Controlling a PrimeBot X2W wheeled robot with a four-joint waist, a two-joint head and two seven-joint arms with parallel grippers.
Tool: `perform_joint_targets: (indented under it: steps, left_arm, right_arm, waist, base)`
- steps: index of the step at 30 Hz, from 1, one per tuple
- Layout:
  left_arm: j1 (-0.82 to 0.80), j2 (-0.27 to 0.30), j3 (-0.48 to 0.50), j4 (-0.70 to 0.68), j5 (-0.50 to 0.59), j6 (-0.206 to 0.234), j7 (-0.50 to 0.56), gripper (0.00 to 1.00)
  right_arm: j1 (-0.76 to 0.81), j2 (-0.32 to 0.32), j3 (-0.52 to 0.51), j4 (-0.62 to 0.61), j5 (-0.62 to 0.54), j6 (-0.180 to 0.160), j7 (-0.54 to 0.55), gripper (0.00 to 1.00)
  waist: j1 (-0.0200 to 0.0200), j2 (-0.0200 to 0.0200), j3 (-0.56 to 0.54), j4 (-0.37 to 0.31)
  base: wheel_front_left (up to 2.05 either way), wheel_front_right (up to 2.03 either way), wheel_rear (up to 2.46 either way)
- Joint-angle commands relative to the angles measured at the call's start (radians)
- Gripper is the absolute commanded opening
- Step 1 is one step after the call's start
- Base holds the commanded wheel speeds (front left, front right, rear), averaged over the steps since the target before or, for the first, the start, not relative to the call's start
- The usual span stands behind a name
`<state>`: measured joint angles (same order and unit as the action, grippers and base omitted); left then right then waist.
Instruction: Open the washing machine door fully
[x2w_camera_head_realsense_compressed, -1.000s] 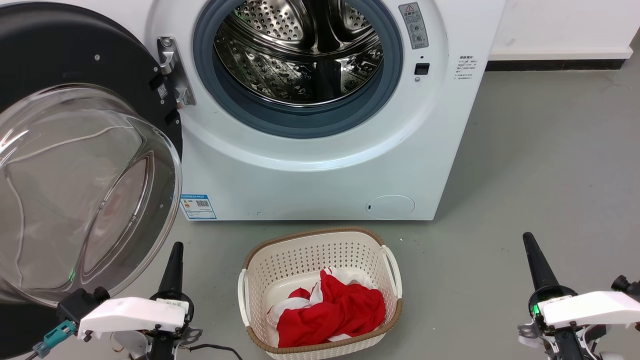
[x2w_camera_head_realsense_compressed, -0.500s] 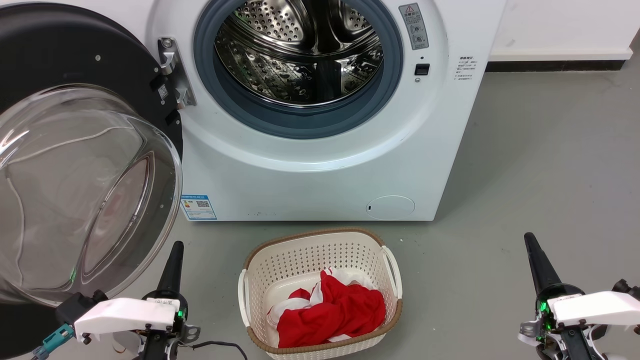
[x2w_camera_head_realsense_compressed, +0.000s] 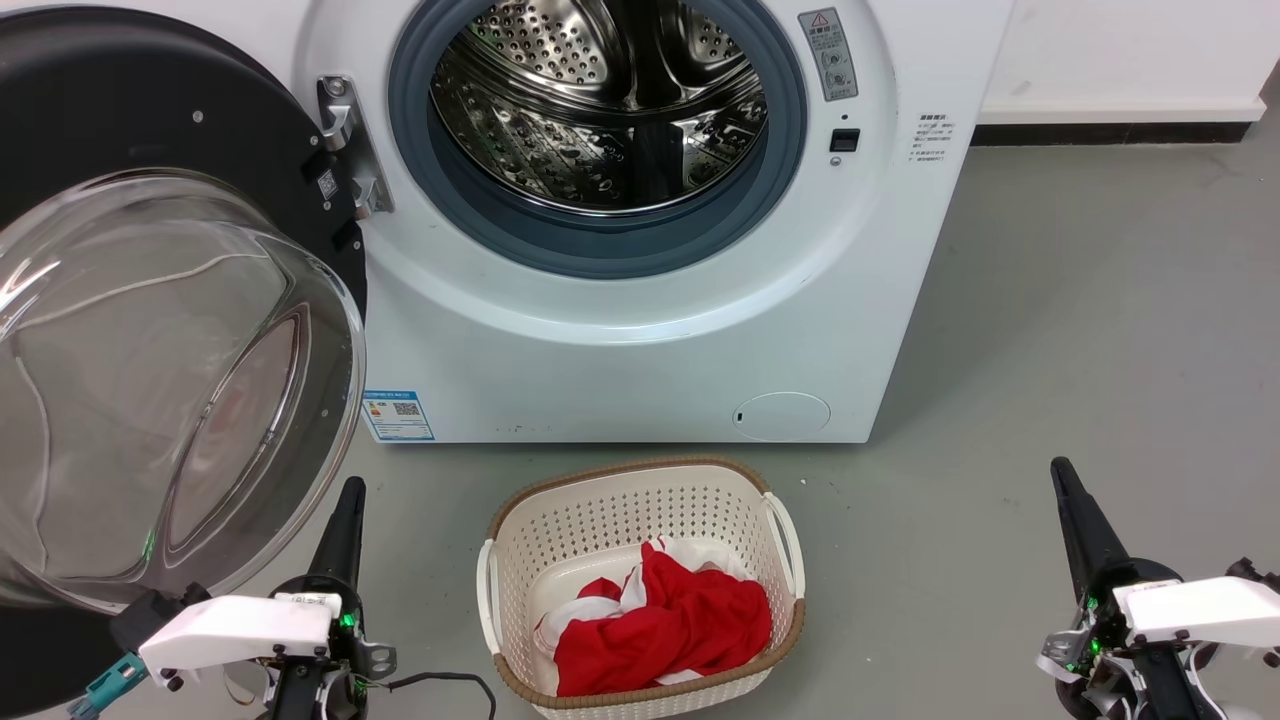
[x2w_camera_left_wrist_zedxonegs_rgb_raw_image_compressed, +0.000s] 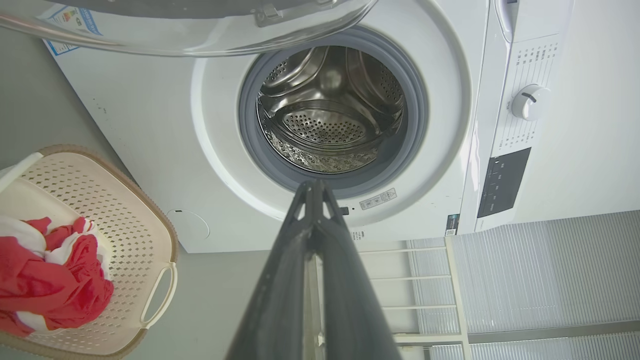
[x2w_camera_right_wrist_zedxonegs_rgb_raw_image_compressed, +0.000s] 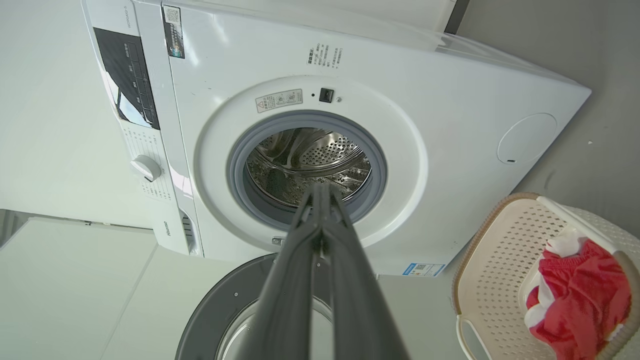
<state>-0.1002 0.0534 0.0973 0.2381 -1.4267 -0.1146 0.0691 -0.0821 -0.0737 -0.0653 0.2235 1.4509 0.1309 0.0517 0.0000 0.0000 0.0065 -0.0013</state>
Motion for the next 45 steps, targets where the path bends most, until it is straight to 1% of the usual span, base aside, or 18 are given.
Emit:
perform_joint_targets:
  steps: [1,25,45]
  left_arm:
    - [-0.011,0.0,0.003,0.0,-0.021,-0.006,0.007,0.0]
    - [-0.012,-0.004,0.02,0.009,-0.19,-0.019,0.049,0.0]
    - [-0.011,-0.004,0.02,0.008,-0.187,-0.019,0.049,0.0]
  right_arm:
    - [-0.017,-0.002,-0.004,0.0,0.023,0.0,0.004,0.0]
    - [-0.03,0.003,-0.021,0.022,0.19,0.0,0.042,0.0]
    - [-0.03,0.008,-0.028,0.022,0.179,0.0,0.046,0.0]
  waist:
    - [0.0,0.0,0.0,0.0]
    - [0.0,0.0,-0.003,0.001]
    - [0.0,0.0,-0.003,0.001]
  base:
    - [0.0,0.0,0.0]
    - [0.0,0.0,0.0]
    - [0.0,0.0,0.0]
